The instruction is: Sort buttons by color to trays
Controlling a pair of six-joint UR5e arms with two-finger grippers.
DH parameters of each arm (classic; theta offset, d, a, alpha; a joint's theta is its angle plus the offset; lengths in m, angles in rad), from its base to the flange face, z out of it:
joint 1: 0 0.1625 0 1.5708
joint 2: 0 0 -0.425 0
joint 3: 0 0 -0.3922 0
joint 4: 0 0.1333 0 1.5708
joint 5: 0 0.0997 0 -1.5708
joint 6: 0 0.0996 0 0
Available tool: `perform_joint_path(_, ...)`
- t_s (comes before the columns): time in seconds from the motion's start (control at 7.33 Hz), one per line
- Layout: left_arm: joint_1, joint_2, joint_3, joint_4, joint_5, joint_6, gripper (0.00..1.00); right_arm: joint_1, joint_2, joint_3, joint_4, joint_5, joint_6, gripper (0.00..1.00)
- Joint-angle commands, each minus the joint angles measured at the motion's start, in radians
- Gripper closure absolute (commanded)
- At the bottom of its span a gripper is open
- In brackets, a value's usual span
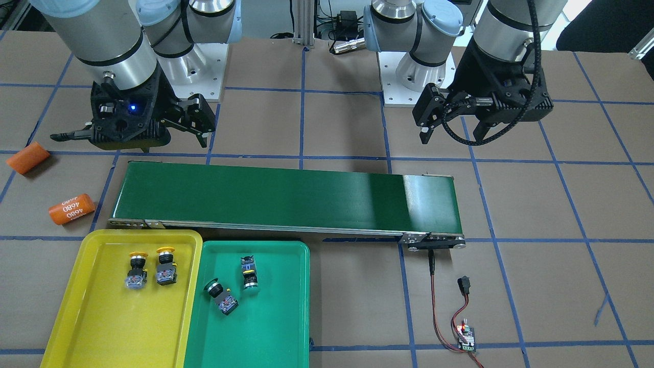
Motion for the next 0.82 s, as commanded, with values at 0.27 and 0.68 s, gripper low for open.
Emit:
perform_joint_path(0.27, -0.001, 0.011, 0.015, -0.061, 0.009, 0.000, 0.00, 0.000, -0.009, 0.017, 0.004, 0.000, -0.001, 0.00)
perform_joint_path(0.68, 0.000, -0.030, 0.077, -0.135, 0.030, 0.009, 0.00, 0.000, -0.008, 0.017, 0.006, -0.001, -0.002, 0.00)
